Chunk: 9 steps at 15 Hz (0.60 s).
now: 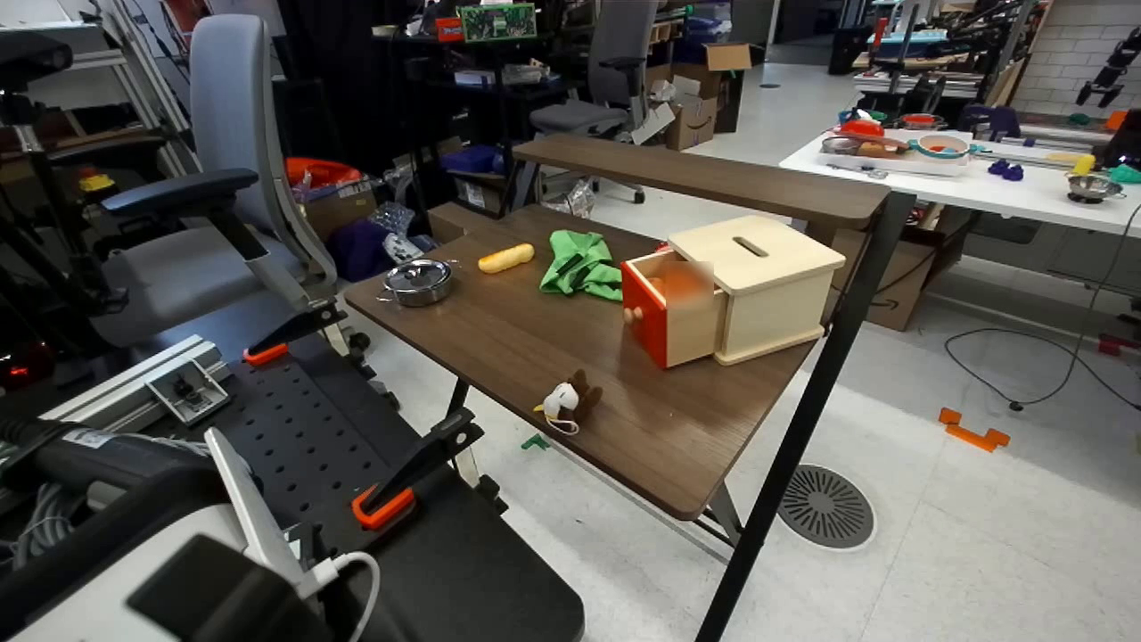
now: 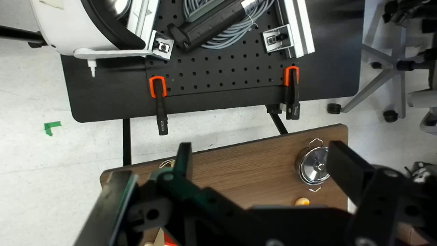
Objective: Close the drawer
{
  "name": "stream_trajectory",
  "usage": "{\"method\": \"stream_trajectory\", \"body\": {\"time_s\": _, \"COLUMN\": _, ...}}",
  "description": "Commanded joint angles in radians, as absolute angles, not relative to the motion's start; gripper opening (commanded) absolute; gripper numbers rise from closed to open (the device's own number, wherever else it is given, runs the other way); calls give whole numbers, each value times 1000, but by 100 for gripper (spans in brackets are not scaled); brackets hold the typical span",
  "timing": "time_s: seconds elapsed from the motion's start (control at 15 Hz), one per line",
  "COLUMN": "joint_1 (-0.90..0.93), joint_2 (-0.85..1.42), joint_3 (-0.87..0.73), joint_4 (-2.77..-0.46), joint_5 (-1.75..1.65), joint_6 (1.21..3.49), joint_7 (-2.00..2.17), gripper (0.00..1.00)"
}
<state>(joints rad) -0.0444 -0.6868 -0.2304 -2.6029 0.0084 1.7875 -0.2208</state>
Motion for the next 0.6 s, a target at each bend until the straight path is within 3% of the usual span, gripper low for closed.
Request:
{"method": "stream_trajectory", "body": {"time_s": 0.0, "joint_1": -63, "joint_2": -682, "joint_3": -216, "joint_4": -2609, "joint_5": 26, "joint_6": 1816, "joint_7": -225, "gripper": 100}}
{"method": "stream_trajectory", "body": {"time_s": 0.53, "joint_1": -25, "joint_2": -457, "joint_3": -204, "joint_4": -2550, "joint_5": 128, "joint_6": 2108, "joint_7": -212, "gripper": 100}}
